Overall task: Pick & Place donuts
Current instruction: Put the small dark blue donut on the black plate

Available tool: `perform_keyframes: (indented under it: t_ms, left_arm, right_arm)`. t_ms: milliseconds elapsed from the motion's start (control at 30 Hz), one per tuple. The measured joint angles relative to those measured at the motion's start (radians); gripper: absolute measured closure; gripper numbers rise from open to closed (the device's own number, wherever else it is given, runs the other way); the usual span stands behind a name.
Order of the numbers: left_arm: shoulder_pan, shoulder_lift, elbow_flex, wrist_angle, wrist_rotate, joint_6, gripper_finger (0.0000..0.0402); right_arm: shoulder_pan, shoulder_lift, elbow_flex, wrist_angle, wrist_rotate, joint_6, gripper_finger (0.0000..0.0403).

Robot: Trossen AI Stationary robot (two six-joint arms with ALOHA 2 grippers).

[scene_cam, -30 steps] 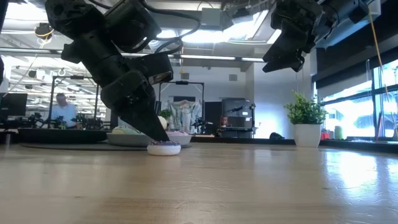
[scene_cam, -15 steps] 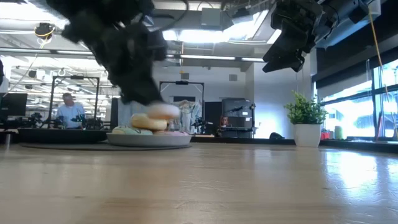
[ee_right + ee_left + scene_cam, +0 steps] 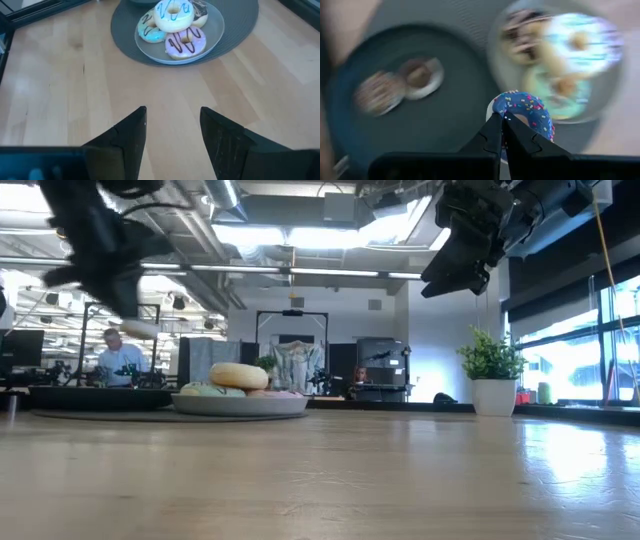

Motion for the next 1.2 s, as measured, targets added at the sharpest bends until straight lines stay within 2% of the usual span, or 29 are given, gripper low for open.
perform_keyframes:
  t_ms: [133, 233, 367, 533, 733, 933, 1200]
  left_arm:
    - [0.0, -0.013, 0.0, -0.197, -0.036, -0.215, 0.0397]
    - [0.007, 0.012, 0.0, -0.299, -0.038, -0.323, 0.0397]
    - [0.037, 0.055, 0.0, -0.308, -0.041, -0.369, 0.0397]
    - [0.129, 0.13, -0.002, -0.311, -0.035, -0.356, 0.0397]
    - [0.235, 0.233, -0.002, -0.277, 0.016, -0.231, 0.0397]
    - [0.32, 0.307, -0.002, -0.205, 0.025, -0.158, 0.0396]
    - [0.38, 0.391, -0.002, -0.181, 0.05, -0.117, 0.0391]
  right_arm:
    - [0.0, 0.0, 0.0, 0.002, 0.001, -0.002, 0.0217]
    - [0.0, 0.0, 0.0, 0.016, 0.001, -0.014, 0.0217]
    - [0.0, 0.0, 0.0, 0.05, 0.002, -0.029, 0.0217]
    - [0.0, 0.001, 0.0, 0.086, 0.004, -0.03, 0.0217]
    - [0.0, 0.001, 0.0, 0.094, 0.004, -0.031, 0.0217]
    - [0.0, 0.001, 0.0, 0.097, 0.004, -0.029, 0.0217]
    - [0.0, 0.001, 0.0, 0.096, 0.003, -0.027, 0.0217]
